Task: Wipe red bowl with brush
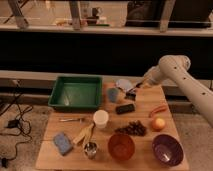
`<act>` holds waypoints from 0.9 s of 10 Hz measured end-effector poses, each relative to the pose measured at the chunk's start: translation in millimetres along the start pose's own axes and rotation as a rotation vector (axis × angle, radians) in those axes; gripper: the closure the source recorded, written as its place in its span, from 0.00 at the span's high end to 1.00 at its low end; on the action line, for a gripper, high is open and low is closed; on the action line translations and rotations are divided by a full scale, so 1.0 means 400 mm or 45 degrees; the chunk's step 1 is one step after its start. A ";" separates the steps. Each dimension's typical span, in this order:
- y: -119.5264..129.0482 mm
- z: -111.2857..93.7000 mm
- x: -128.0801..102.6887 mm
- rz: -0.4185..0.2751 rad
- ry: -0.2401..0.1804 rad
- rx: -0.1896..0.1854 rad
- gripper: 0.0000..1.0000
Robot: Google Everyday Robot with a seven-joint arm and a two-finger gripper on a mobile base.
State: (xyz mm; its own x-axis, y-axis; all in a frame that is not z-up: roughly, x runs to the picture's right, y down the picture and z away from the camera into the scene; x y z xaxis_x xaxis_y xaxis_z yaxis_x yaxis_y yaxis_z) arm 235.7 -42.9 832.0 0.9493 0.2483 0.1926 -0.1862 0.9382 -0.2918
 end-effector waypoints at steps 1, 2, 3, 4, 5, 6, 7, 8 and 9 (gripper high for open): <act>-0.004 0.003 0.003 0.001 0.008 0.001 0.10; -0.006 0.002 0.006 0.002 0.012 0.003 0.10; -0.006 0.002 0.006 0.003 0.012 0.003 0.10; -0.006 0.003 0.005 0.002 0.012 0.002 0.10; -0.006 0.003 0.005 0.002 0.012 0.002 0.10; -0.006 0.003 0.005 0.002 0.012 0.002 0.10; -0.006 0.003 0.005 0.002 0.012 0.002 0.10; -0.006 0.003 0.006 0.002 0.013 0.002 0.10; -0.006 0.003 0.006 0.002 0.013 0.002 0.10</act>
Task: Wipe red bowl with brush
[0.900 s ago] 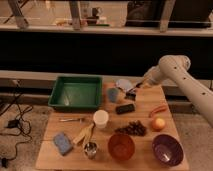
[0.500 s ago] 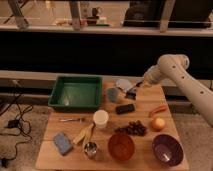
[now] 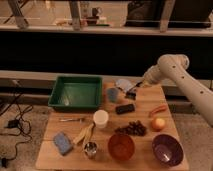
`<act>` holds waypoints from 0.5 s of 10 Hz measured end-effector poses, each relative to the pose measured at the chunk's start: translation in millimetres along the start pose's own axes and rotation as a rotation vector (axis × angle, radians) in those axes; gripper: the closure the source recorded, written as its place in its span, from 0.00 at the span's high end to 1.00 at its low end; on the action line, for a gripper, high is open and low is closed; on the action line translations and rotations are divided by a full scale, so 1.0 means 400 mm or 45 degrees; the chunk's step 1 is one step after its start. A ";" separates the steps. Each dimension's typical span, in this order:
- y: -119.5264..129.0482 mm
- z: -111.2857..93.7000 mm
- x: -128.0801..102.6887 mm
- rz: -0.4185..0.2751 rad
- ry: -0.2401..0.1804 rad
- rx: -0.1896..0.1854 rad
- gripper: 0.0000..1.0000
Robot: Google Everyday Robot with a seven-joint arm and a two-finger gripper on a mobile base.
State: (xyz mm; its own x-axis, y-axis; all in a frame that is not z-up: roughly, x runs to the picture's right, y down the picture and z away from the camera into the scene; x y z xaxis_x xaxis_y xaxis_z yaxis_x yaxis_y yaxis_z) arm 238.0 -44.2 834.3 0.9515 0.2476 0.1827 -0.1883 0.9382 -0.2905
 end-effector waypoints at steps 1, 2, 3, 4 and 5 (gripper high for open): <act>0.000 0.001 0.000 0.000 0.000 0.000 0.10; 0.003 0.004 0.002 0.001 0.000 -0.003 0.10; 0.002 0.002 0.001 0.001 0.000 -0.002 0.12; 0.002 0.002 0.003 0.002 0.000 -0.002 0.18; 0.002 0.002 0.003 0.002 0.000 -0.002 0.28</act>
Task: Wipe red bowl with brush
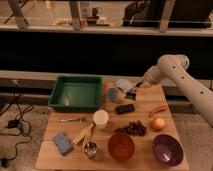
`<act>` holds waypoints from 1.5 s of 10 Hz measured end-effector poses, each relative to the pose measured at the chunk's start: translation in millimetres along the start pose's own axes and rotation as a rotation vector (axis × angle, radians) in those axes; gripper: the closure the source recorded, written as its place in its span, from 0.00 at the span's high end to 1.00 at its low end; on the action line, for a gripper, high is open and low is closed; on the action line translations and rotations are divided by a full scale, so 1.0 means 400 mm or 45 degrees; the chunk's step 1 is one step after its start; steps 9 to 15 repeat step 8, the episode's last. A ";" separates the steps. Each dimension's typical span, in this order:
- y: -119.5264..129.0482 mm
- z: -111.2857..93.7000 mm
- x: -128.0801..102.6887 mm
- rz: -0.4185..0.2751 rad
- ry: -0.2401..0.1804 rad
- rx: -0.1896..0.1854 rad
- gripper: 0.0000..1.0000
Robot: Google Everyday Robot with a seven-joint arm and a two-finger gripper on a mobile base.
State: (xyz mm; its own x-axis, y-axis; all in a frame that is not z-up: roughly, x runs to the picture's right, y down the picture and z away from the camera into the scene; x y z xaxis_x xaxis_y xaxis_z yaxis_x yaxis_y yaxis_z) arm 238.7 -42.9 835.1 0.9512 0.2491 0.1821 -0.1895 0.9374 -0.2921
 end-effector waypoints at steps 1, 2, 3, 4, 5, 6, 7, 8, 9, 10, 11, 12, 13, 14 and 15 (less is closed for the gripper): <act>0.000 0.000 0.000 0.000 0.000 0.000 0.36; 0.000 0.000 -0.001 0.000 0.000 0.000 0.50; 0.000 0.000 -0.001 0.000 0.000 0.000 0.56; 0.000 0.000 0.000 0.000 0.000 0.000 0.67; 0.000 0.000 -0.001 0.000 0.000 0.000 0.77; 0.000 0.000 -0.001 0.000 0.000 0.000 0.80; -0.001 0.000 -0.001 0.000 0.000 0.001 0.80; 0.000 0.000 -0.001 0.000 0.000 0.000 0.80; 0.000 0.000 -0.001 0.000 0.000 0.000 0.80; 0.000 0.000 -0.001 0.000 0.000 0.000 0.80; 0.000 0.000 -0.001 0.000 0.000 0.000 0.80; 0.000 0.000 -0.001 0.000 0.000 0.000 0.80; 0.000 0.000 -0.001 0.000 0.000 0.000 0.80; 0.000 0.000 -0.001 0.000 0.000 0.000 0.80; 0.000 0.000 -0.001 0.000 0.000 0.000 0.80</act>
